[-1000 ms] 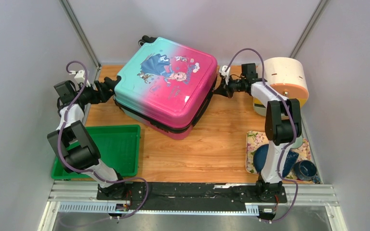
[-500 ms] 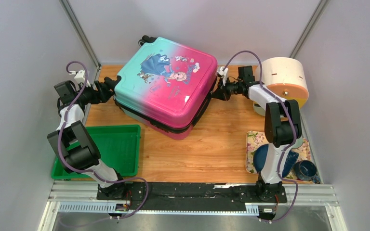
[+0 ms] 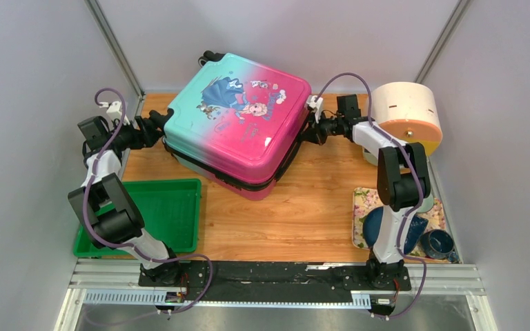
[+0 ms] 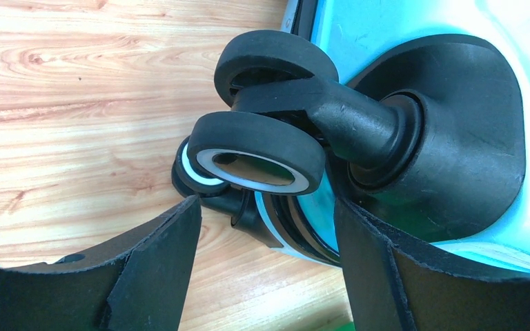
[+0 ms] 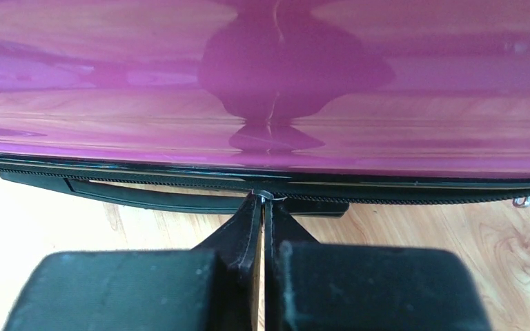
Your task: Open, take out, and arrange the luggage
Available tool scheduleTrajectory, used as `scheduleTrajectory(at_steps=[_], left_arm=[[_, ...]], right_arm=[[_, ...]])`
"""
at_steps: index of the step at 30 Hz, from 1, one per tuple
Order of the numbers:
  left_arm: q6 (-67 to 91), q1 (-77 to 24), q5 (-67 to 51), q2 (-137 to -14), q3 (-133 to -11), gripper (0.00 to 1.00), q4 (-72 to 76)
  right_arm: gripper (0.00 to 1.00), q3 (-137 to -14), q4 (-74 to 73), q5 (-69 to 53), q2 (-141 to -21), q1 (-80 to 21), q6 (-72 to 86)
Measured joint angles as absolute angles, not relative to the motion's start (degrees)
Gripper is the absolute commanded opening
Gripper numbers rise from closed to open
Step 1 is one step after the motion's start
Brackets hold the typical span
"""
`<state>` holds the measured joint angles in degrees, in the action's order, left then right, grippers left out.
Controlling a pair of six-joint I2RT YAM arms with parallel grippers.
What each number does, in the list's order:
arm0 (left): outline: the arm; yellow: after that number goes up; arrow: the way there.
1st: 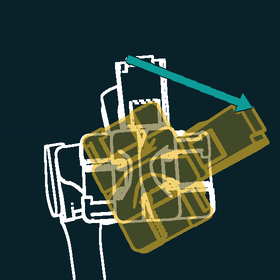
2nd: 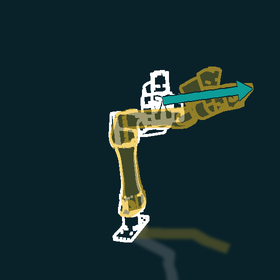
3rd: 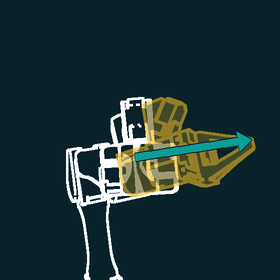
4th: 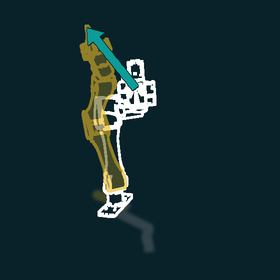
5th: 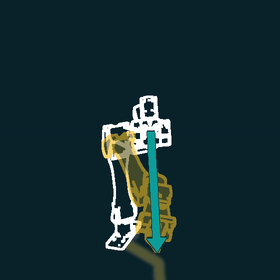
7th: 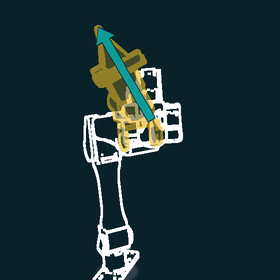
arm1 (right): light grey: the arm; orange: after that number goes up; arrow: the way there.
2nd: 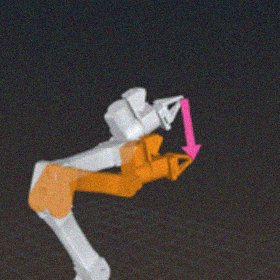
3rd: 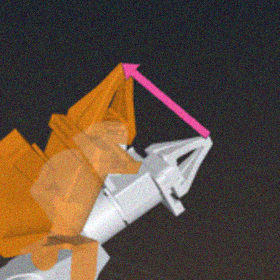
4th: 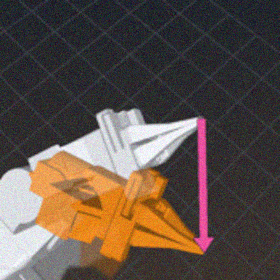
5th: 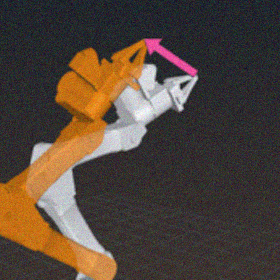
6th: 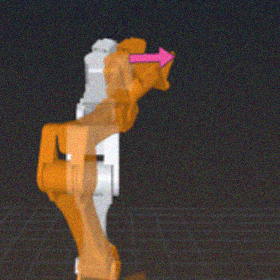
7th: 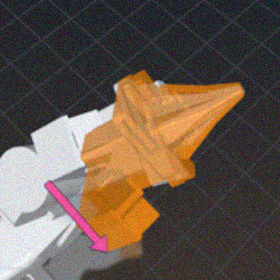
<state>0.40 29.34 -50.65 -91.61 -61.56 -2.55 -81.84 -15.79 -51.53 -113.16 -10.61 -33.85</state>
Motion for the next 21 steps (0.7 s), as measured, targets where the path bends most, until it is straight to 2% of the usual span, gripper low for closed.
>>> scheduleTrajectory(at_steps=[4, 10, 16, 21], left_arm=[[0.62, 29.34, -50.7, -91.05, -60.86, 0.77, -2.17], [-0.45, 29.17, -51.59, -88.03, -57.58, 0.75, -2.63], [-1.91, 26.24, -55.88, -84.55, -51.31, 0.74, -6.0], [-3.25, 24.49, -56.75, -82.15, -47.35, 0.74, -7.81]], right_arm=[[0.0, -80.47, -15.51, -51.11, -112.31, -10.66, -33.82], [0.0, -71.5, -13.54, -47.99, -103.37, -12.34, -31.66], [0.0, -63.4, -13.67, -42.85, -95.53, -19.16, -23.68], [0.0, -61.32, -12.21, -37.1, -94.13, -22.0, -15.14]])
